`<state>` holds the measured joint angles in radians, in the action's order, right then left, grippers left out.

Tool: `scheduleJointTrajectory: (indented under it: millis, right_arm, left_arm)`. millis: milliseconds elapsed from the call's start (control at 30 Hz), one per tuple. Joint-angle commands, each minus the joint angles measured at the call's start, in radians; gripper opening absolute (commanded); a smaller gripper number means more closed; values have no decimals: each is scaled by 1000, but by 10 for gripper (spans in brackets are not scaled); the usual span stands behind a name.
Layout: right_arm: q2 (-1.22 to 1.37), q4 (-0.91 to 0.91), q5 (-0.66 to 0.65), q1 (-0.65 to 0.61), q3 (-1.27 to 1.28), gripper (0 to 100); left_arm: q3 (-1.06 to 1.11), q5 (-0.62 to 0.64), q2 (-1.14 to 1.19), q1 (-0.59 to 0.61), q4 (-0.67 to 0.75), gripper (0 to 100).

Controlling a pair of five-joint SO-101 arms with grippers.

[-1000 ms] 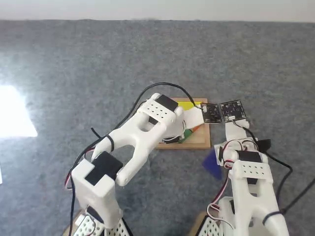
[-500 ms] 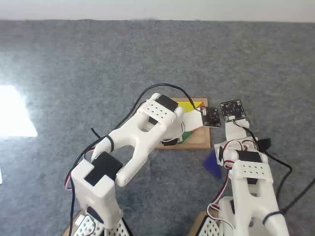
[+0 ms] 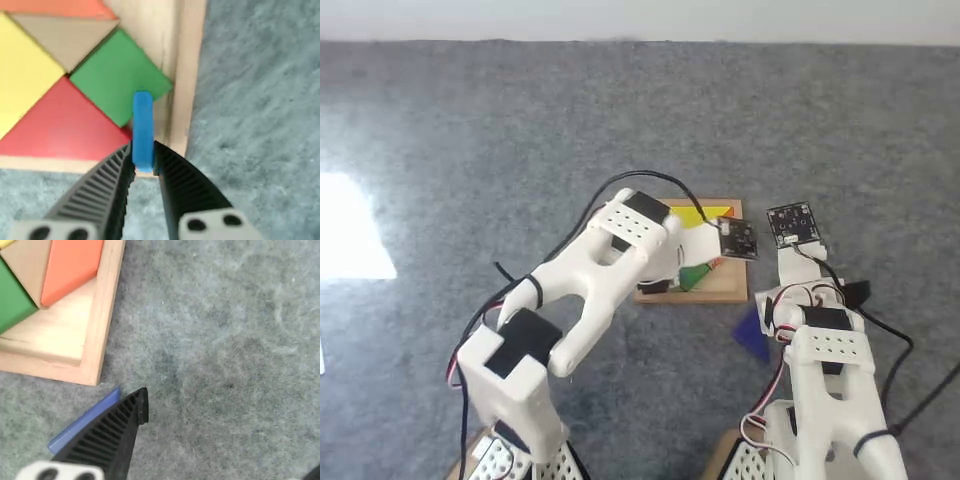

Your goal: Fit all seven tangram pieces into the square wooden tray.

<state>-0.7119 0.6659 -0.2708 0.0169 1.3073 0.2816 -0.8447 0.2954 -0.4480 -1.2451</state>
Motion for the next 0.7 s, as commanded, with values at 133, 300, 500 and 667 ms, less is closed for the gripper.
scheduleJointTrajectory:
  millis: [133,300,500,667]
  right_arm:
    - [-19,-19,-12,-8,-3,519]
    - [-19,-19,-11,-8,-3,519]
    - [-19,-19,-11,-10,-3,519]
    - [-19,-22,-9,-10,-3,519]
  left_arm:
    - [-25,17,12,48,5,153]
    - [-79,20,12,55,-3,153]
    - [-173,23,12,48,-68,153]
    - [-216,23,12,44,-133,152]
